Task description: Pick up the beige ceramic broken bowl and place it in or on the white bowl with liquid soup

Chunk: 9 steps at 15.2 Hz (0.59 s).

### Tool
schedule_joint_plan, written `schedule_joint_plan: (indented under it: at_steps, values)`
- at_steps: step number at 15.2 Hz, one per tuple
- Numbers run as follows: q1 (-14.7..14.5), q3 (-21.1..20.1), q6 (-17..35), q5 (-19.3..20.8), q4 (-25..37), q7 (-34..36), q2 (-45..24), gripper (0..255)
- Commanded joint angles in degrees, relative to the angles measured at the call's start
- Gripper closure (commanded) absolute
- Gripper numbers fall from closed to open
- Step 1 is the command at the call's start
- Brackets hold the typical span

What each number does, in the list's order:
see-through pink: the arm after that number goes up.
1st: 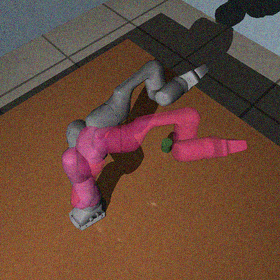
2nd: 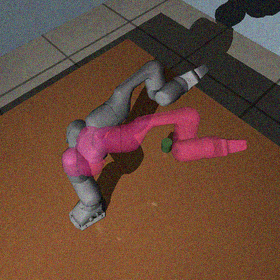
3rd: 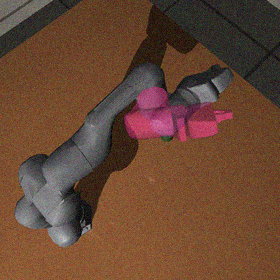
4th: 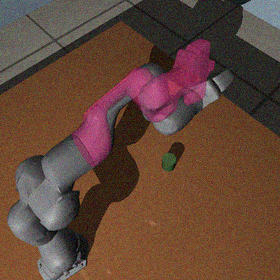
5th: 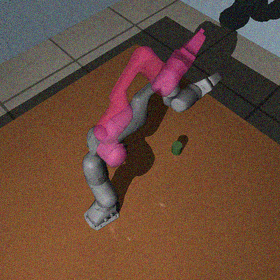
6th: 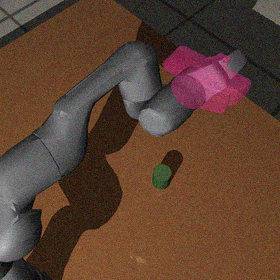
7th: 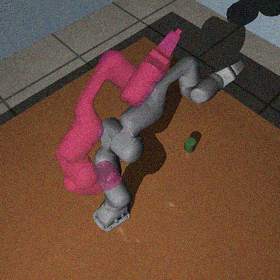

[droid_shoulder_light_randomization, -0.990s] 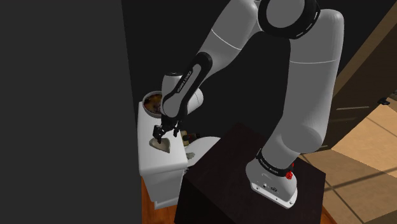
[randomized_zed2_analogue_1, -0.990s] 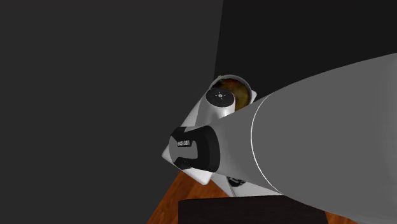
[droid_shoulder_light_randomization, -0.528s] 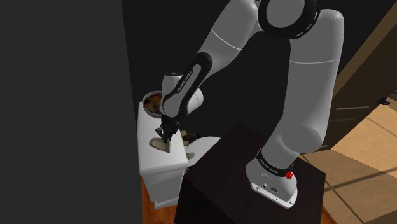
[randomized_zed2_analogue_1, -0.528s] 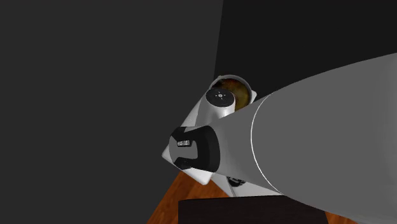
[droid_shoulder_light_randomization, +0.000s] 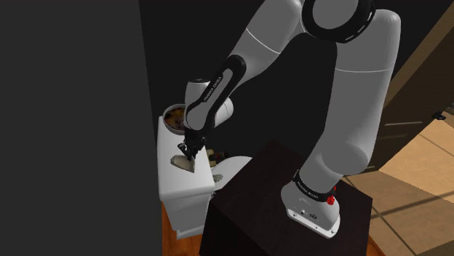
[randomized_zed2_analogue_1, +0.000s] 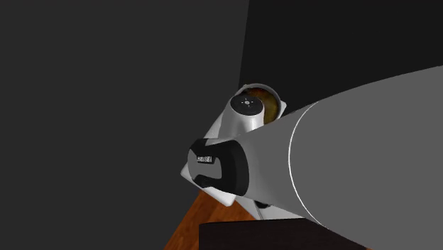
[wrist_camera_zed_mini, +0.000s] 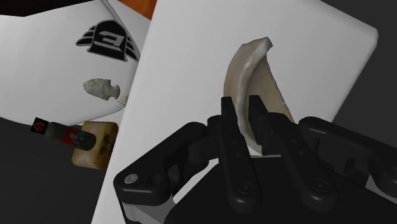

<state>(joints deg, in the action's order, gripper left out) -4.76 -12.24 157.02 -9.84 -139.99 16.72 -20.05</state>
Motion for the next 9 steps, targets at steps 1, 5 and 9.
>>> schedule_joint_plan:
  at_steps: [1, 5, 9]
  values:
    - [0.08, -0.22, -1.46, -0.2, -0.36, 0.15, 1.84, 255]
    - [0.35, -0.52, -4.38, -0.57, -0.77, 0.25, 5.2, 255]
    - [0.57, -0.75, -7.41, -0.93, -0.97, 0.34, 8.45, 255]
